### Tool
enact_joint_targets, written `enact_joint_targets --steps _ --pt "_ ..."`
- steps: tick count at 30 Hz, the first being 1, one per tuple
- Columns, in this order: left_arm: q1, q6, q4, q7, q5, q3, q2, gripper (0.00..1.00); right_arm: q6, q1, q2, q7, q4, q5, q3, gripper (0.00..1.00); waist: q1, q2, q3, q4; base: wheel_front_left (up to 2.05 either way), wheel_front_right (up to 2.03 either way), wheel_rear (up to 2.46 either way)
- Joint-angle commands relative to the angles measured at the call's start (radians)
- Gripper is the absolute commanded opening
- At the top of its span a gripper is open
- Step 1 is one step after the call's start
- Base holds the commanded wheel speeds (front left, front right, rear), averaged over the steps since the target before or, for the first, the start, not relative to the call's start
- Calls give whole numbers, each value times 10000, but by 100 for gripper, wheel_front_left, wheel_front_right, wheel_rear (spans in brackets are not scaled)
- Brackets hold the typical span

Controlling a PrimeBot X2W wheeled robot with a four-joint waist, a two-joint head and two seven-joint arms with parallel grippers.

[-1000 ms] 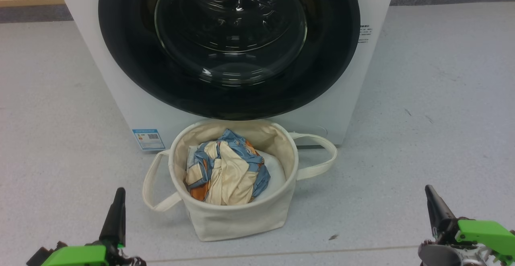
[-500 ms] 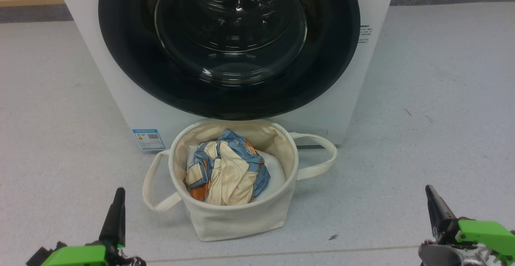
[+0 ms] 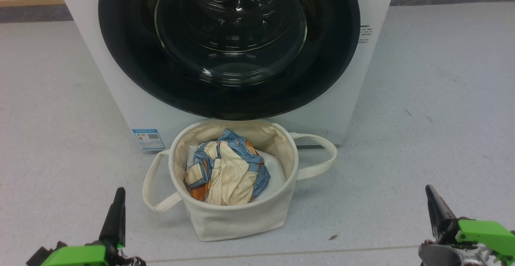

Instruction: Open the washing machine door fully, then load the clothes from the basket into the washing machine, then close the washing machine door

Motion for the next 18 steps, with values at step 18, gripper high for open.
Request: enact_joint_targets --steps 18 --pt "-455 -73 -256 57 88 374 38 0 2 -501 -43 82 -302 -70 183 0 0 0 0 0 0 0 0"
